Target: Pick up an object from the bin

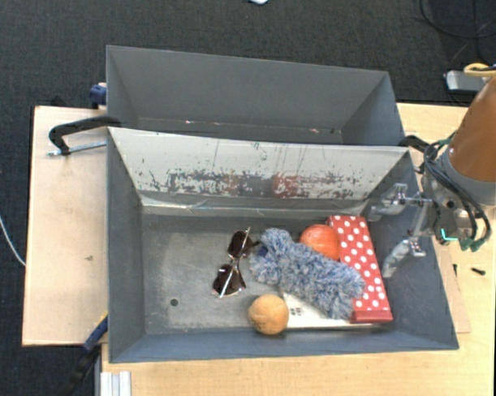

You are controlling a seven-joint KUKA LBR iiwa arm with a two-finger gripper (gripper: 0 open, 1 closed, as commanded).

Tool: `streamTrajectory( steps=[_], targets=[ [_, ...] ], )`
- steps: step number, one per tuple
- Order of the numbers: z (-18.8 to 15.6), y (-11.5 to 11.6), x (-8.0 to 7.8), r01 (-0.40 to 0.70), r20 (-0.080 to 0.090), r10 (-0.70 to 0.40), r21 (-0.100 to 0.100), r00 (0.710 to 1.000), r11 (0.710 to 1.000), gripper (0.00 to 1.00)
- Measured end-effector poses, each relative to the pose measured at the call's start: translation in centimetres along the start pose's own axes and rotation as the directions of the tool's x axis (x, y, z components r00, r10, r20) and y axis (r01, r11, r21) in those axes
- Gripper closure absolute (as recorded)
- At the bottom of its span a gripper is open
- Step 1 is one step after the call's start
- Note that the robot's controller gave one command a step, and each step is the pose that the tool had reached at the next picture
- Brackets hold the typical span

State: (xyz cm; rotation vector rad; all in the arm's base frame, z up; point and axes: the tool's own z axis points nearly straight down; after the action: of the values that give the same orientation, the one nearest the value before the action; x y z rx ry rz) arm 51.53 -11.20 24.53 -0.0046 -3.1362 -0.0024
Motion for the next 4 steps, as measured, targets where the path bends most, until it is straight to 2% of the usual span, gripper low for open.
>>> streamTrajectory(
  steps=[1,2,3,4],
  targets=[
    [-0.4,0.1,-0.2,0.002,0.008,-0.002,0.002,1.000,1.000,0.00],
    [7.4,1.9,0.7,-0.035,0.012,0.035,0.001,0.999,0.999,0.00],
    [8.8,7.9,1.5,0.039,0.006,-0.039,0.001,0.999,0.999,0.00],
    [7.8,8.3,1.6,-0.011,0.011,0.011,0.000,1.000,1.000,0.00]
  ],
)
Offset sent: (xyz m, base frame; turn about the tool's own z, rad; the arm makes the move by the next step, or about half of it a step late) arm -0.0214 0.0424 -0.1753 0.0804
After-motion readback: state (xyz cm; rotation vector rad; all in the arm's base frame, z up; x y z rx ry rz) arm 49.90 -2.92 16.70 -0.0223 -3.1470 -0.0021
